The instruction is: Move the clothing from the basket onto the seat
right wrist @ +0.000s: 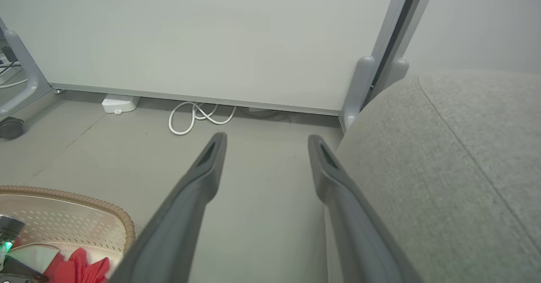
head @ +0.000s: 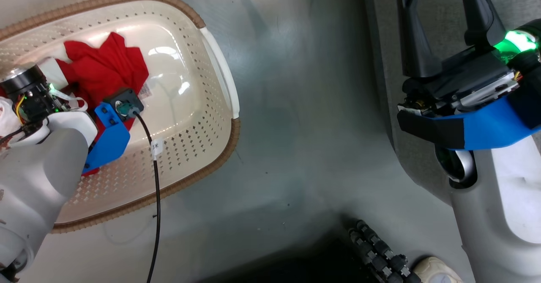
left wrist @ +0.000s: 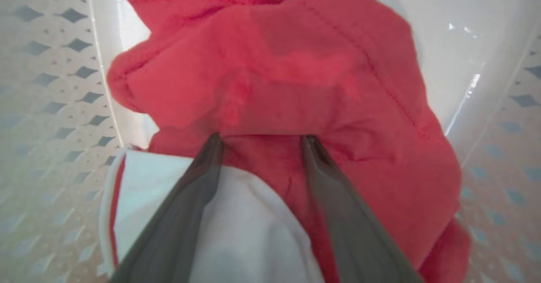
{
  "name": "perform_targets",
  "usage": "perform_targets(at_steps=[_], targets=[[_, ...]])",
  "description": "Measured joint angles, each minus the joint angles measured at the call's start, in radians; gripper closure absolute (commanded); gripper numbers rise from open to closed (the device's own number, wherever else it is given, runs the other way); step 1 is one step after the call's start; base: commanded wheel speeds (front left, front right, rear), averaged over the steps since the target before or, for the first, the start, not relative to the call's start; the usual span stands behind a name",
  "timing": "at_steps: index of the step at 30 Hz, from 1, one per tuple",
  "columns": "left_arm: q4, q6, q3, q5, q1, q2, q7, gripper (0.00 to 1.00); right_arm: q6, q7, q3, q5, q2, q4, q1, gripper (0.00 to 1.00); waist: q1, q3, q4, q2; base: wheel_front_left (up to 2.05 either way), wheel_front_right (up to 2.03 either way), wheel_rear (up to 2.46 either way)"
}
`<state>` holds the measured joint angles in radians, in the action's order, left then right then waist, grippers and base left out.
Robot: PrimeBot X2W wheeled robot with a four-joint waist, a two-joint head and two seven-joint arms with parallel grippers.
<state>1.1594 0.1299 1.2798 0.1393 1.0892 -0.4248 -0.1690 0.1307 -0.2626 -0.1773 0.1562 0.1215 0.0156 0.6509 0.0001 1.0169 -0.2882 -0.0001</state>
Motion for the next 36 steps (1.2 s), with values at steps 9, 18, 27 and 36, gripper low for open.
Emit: perform_targets(at_steps=[9, 18, 27, 36], targets=[[-0.016, 0.0, 0.0, 0.012, 0.04, 0.01, -0.014, 0.0, 0.0, 0.0, 0.016, -0.005, 0.001, 0.014, 0.009, 0.0, -0.0001, 0.045, 0.003, 0.0, 0.0, 0.0, 0.0], [-0.016, 0.0, 0.0, 0.027, 0.04, 0.072, -0.065, 1.0, 0.0, 0.0, 0.025, -0.007, -0.001, 0.002, 0.01, 0.0, -0.0001, 0.036, 0.009, 0.0, 0.0, 0.0, 0.0], [-0.031, 0.0, 0.0, 0.071, 0.028, 0.175, -0.074, 1.0, 0.0, 0.0, 0.049, -0.007, 0.009, -0.011, 0.0, 0.0, -0.0001, -0.02, 0.034, 0.0, 0.0, 0.0, 0.0], [-0.066, 0.0, -0.004, 0.163, -0.026, 0.179, 0.071, 1.0, 0.0, 0.0, 0.078, -0.01, 0.03, -0.033, -0.041, 0.0, -0.0002, -0.122, 0.087, 0.0001, 0.0, 0.0, 0.0]])
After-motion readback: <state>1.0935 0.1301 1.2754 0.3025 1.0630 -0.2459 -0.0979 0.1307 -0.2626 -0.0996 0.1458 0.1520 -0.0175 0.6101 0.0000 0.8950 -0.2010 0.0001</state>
